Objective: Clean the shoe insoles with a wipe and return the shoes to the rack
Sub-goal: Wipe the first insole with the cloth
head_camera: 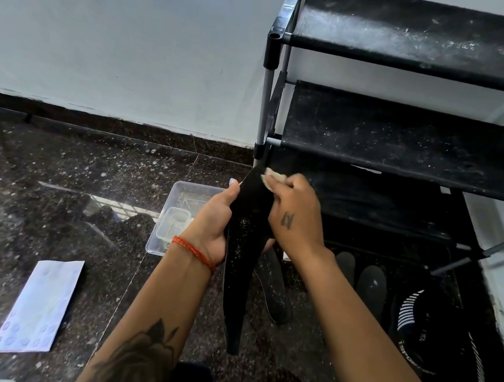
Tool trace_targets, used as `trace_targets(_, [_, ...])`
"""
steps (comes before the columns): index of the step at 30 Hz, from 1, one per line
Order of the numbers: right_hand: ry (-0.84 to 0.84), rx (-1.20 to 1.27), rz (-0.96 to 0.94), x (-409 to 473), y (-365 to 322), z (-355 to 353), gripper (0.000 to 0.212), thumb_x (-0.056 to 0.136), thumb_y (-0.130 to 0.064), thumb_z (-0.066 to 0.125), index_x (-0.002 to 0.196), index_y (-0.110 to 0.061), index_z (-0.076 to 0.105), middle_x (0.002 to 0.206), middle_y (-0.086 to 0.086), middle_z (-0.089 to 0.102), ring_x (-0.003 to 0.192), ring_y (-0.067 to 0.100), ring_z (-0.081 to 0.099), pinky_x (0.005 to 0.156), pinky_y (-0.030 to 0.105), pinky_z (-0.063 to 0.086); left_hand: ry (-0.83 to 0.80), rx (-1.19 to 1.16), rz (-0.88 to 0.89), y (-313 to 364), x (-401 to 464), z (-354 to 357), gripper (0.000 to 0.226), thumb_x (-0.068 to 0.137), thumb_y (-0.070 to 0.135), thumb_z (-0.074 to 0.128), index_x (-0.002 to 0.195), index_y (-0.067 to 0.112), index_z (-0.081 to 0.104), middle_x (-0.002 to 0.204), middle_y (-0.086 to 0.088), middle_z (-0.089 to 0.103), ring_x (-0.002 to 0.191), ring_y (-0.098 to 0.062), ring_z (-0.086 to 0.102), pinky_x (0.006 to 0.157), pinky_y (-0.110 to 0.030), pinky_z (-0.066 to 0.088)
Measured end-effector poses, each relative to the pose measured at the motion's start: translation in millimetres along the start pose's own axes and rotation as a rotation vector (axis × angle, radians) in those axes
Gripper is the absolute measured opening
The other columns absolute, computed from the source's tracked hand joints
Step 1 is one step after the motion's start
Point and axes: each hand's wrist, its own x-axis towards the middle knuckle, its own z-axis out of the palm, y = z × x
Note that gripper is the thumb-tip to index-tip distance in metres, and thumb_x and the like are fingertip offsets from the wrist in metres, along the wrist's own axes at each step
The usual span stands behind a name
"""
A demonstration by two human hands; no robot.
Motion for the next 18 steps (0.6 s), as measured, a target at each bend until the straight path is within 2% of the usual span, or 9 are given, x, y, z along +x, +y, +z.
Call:
trace_targets(2, [0.002, -0.052, 0.121, 1, 12, -5, 0.031, 0.095, -0.008, 0.041, 0.119, -0.012, 0.061, 0.096, 0.007, 0.049, 0.091, 0.022, 0.052, 0.071, 0.021, 0.040, 0.015, 0.014, 0.017, 1, 1, -1, 0.060, 0.097, 0.057, 0.026, 0.108, 0.010, 0.061, 0.098, -0.017, 0.066, 0.088, -0.032, 0.062, 0.079, -0.050, 0.047])
trace_targets(4, [0.077, 0.001, 0.197, 4, 15, -12, 0.030, 0.095, -0.010, 0.043, 0.119, -0.011, 0.062, 0.094, 0.004, 0.048, 0.083, 0.015, 0.050, 0.065, 0.008, 0.034, 0.026, 0.017, 0.022, 2, 1, 0, 0.058, 0.098, 0.056, 0.025, 0.105, 0.011, 0.062, 0.097, -0.018, 0.066, 0.087, -0.033, 0.061, 0.082, -0.051, 0.046])
trace_targets(6, [0.162, 0.084, 0.156, 6, 7, -16, 0.032, 0.093, -0.007, 0.048, 0.121, -0.012, 0.061, 0.094, 0.000, 0.048, 0.081, 0.008, 0.046, 0.065, 0.000, 0.035, 0.018, 0.013, 0.016, 1, 1, 1, 0.060, 0.098, 0.056, 0.025, 0.103, 0.010, 0.063, 0.094, -0.017, 0.067, 0.086, -0.033, 0.061, 0.083, -0.049, 0.045])
trace_targets(8, [0.155, 0.160, 0.063, 6, -2, -12, 0.033, 0.091, -0.004, 0.050, 0.120, -0.011, 0.062, 0.095, -0.001, 0.051, 0.085, 0.008, 0.048, 0.071, -0.003, 0.033, 0.000, 0.012, -0.002, 0, 0, 3, 0.062, 0.097, 0.057, 0.024, 0.102, 0.009, 0.063, 0.092, -0.016, 0.068, 0.085, -0.032, 0.061, 0.081, -0.047, 0.045])
trace_targets(12, [0.060, 0.296, 0.025, 4, -7, -3, 0.035, 0.086, 0.002, 0.055, 0.116, -0.013, 0.065, 0.103, 0.001, 0.060, 0.098, 0.011, 0.054, 0.083, 0.001, 0.034, -0.010, 0.025, 0.002, 1, -1, 1, 0.060, 0.097, 0.056, 0.026, 0.104, 0.010, 0.063, 0.091, -0.014, 0.068, 0.083, -0.029, 0.061, 0.079, -0.046, 0.046])
trace_targets(15, [-0.109, 0.455, 0.030, 9, -3, -18, 0.029, 0.081, 0.000, 0.062, 0.103, -0.016, 0.072, 0.095, -0.005, 0.064, 0.085, -0.001, 0.056, 0.077, 0.003, 0.041, 0.008, 0.039, 0.029, 2, 0, -3, 0.063, 0.098, 0.055, 0.025, 0.096, 0.006, 0.064, 0.080, -0.017, 0.070, 0.070, -0.030, 0.067, 0.077, -0.046, 0.045])
trace_targets(17, [-0.172, 0.404, 0.034, 10, 3, -24, 0.027, 0.075, 0.002, 0.065, 0.090, -0.018, 0.076, 0.091, -0.004, 0.068, 0.081, 0.001, 0.059, 0.077, 0.012, 0.048, 0.016, 0.046, 0.027, 3, 1, -2, 0.065, 0.098, 0.057, 0.024, 0.096, 0.006, 0.064, 0.079, -0.017, 0.071, 0.069, -0.032, 0.068, 0.079, -0.046, 0.045])
trace_targets(18, [-0.141, 0.352, 0.064, 10, 7, -25, 0.028, 0.072, 0.004, 0.064, 0.085, -0.018, 0.077, 0.089, -0.003, 0.069, 0.081, 0.004, 0.061, 0.078, 0.017, 0.049, 0.022, 0.046, 0.026, 3, 1, -1, 0.064, 0.097, 0.057, 0.024, 0.097, 0.007, 0.064, 0.081, -0.018, 0.071, 0.074, -0.033, 0.066, 0.080, -0.047, 0.045])
